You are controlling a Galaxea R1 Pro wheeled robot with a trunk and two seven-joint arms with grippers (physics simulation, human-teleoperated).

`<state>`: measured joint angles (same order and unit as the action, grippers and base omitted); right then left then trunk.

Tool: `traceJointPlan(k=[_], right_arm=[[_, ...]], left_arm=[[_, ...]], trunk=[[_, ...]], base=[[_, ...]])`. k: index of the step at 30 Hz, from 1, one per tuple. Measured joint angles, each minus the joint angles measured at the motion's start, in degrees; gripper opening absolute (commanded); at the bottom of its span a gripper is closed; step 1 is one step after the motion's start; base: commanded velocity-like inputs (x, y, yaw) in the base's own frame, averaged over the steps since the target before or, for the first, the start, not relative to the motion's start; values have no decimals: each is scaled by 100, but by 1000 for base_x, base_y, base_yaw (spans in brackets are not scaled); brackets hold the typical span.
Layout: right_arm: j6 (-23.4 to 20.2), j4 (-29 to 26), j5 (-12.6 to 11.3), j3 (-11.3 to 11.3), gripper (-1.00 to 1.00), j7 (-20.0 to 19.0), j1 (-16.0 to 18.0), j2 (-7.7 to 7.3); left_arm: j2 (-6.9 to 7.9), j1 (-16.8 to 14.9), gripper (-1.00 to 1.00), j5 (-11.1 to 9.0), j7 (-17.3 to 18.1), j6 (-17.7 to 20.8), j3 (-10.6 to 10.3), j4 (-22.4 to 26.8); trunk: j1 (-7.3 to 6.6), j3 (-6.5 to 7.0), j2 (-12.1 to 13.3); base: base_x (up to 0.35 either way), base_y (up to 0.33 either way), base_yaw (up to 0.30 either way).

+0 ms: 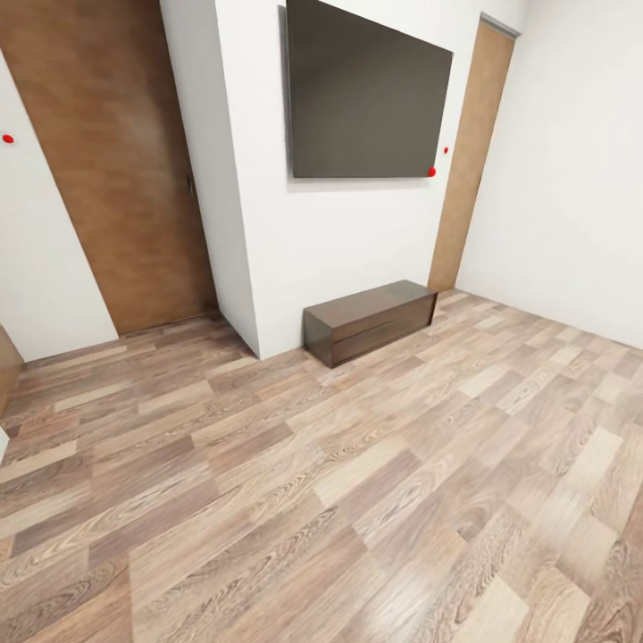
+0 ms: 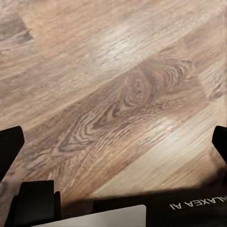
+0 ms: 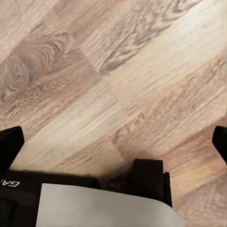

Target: In the bedroom, move the book from the bed onto either nightstand, and place the two sandals side by side next to the bed.

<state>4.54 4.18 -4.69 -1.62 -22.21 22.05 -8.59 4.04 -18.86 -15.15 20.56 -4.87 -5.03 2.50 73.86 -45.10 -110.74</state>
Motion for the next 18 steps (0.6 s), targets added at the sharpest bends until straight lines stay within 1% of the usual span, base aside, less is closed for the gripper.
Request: traceJointPlan(k=[3,5,10,18], right_arm=[[0,-15,-3,-11,100,-5,0,0],[1,-19,-5,-18,100,-6,0,0],[21,-25,-7,-21,100,-23,0,-5],[65,-21,-2,-15,100,-7,0,-1]], left_arm=[[-54,-1,100,-8,-1,6,2,493],[-65,0,100,-12,0,7,0,640],[-61,0,100,-23,8,-15,9,765],[-58,1,100,-13,-6,-23,-1,716]], trunk=[[0,0,0],[0,0,0],[0,0,0],[0,0,0]], base=[[324,0,0],[328,0,0],[330,0,0],[331,0,0]])
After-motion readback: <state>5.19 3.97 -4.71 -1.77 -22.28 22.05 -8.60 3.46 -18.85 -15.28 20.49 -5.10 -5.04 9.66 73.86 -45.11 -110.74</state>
